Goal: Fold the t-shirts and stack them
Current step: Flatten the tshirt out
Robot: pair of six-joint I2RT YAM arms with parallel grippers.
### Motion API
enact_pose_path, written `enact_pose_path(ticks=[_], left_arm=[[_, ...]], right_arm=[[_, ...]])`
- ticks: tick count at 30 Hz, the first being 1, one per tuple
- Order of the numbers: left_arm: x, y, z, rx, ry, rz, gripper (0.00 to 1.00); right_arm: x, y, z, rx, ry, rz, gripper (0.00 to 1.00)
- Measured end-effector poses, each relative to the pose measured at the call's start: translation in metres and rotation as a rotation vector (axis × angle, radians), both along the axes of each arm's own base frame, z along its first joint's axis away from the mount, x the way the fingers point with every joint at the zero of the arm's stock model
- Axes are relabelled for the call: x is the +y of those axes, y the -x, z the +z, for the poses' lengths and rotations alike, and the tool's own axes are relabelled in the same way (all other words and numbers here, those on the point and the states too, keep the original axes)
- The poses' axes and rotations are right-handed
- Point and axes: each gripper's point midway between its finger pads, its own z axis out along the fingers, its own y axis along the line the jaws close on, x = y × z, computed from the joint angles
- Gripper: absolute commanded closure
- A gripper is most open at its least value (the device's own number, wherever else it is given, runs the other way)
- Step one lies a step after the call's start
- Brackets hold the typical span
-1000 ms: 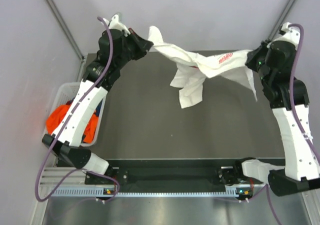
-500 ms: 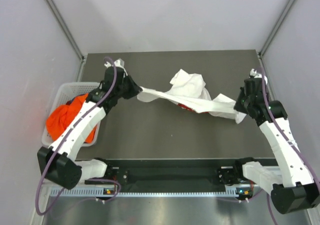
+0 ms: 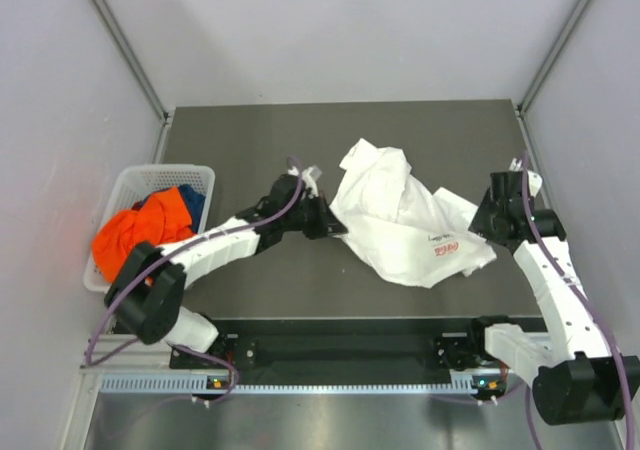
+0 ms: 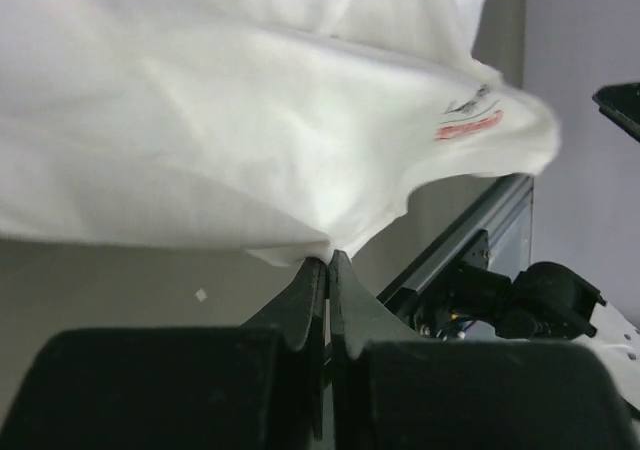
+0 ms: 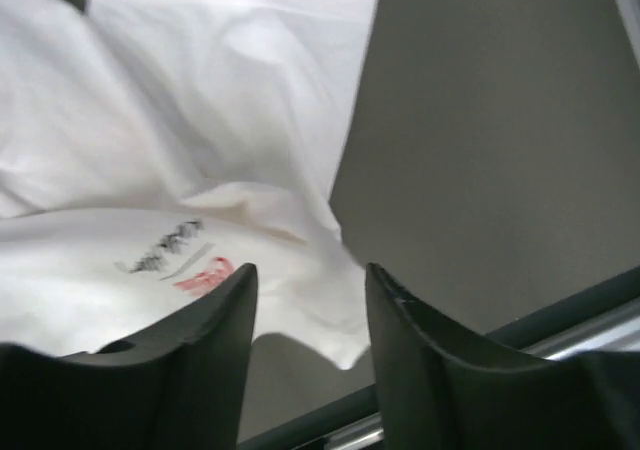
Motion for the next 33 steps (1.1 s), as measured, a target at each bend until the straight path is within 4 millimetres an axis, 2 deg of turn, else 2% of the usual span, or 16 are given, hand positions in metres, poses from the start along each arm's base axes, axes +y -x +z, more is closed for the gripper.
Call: enact_pose_path(ticks=[3, 5, 6, 7, 9, 11, 13, 14, 18, 20, 22, 25, 29, 33], left_arm=[[-0.047, 0.001, 0.003, -0.019, 0.054, -0.097, 0.98], [-0.079, 0.004, 0.005, -0.019, 0.091, -0.174, 0.81], [-0.091, 0.007, 0.004, -0.011, 0.103, -0.207, 0.63], [-0.099, 0.011, 0.003, -0.001, 0.111, -0.236, 0.55], [-0.099, 0.016, 0.001, 0.03, 0.116, -0.247, 0.37], [-0.081, 0.008, 0.005, 0.042, 0.116, -0.21, 0.32], [-0.046, -0.013, 0.013, 0.045, 0.11, -0.116, 0.31], [-0.019, -0.029, 0.021, 0.036, 0.107, -0.046, 0.31], [0.072, -0.075, 0.046, -0.03, 0.07, 0.215, 0.31], [0.095, -0.079, 0.049, -0.046, 0.047, 0.271, 0.31], [0.104, -0.077, 0.042, -0.04, 0.026, 0.282, 0.31], [0.105, -0.074, 0.022, 0.003, 0.001, 0.268, 0.3], [0.094, -0.081, -0.009, 0.08, 0.021, 0.221, 0.3], [0.076, -0.089, -0.048, 0.164, 0.042, 0.177, 0.29]], right_arm=[[0.015, -0.01, 0.018, -0.07, -0.051, 0.085, 0.46], [0.025, -0.017, 0.035, -0.146, -0.082, 0.147, 0.46], [0.033, -0.021, 0.046, -0.189, -0.099, 0.188, 0.45], [0.038, -0.025, 0.054, -0.219, -0.109, 0.217, 0.45], [0.058, -0.035, 0.07, -0.278, -0.141, 0.314, 0.43], [0.085, -0.044, 0.08, -0.305, -0.164, 0.432, 0.42], [0.116, -0.054, 0.085, -0.32, -0.184, 0.554, 0.41], [0.131, -0.059, 0.086, -0.321, -0.188, 0.605, 0.41], [0.202, -0.083, 0.068, -0.258, -0.211, 0.804, 0.48], [0.223, -0.095, 0.05, -0.199, -0.208, 0.835, 0.51], [0.233, -0.106, 0.027, -0.132, -0.2, 0.807, 0.47], [0.222, -0.105, -0.008, -0.021, -0.183, 0.686, 0.43], [0.202, -0.083, -0.04, 0.056, -0.198, 0.539, 0.39], [0.184, -0.054, -0.07, 0.112, -0.193, 0.485, 0.4]])
